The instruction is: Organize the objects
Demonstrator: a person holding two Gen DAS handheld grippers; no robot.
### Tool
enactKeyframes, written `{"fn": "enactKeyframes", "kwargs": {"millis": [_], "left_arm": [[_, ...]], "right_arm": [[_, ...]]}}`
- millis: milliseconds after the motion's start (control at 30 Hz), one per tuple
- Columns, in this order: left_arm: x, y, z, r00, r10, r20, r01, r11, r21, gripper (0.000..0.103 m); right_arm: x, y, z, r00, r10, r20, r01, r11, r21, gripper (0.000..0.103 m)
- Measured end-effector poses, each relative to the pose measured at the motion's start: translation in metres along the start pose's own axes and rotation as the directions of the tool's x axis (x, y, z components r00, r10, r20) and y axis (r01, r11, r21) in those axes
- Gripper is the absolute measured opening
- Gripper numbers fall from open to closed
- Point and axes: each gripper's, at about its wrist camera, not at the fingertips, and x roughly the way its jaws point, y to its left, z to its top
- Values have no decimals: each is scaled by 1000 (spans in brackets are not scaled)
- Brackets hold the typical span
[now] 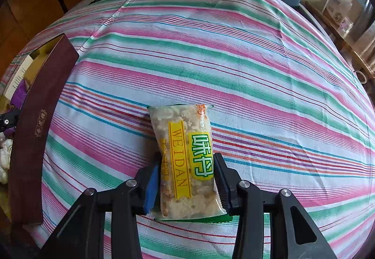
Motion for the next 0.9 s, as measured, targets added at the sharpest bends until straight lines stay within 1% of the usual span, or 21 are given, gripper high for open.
{"fn": "enactKeyframes", "kwargs": {"millis": [100,167,200,300,433,633,733,900], "left_arm": [[-12,-5,-2,999,25,36,-27,999,41,57],[-29,-9,-9,994,55,92,-63,994,87,57],[-40,-11,-14,989,71,128,-85,991,107,57],[-68,-15,-31,967,112,229,-148,978,145,57],[-88,-11,-46,946,143,292,-193,970,149,57],[-113,1,-67,919,191,345,-247,961,127,57],[-124,9,-75,912,203,357,-257,960,113,57],[-134,22,-83,906,210,367,-259,962,89,57]], "right_arm": [[-1,1,-2,1000,-2,1,2,1000,-2,45],[-6,3,-6,1000,-2,1,2,1000,-4,45],[-9,4,-9,1000,-3,2,3,1000,-6,45],[-7,5,-7,1000,-5,3,5,1000,-12,45],[-6,8,-7,1000,-10,5,10,1000,-20,45],[-5,12,-6,1000,-27,14,27,999,-30,43],[-1,14,-3,999,-33,16,33,999,-28,42],[-3,19,1,998,-58,7,59,998,-15,40]]}}
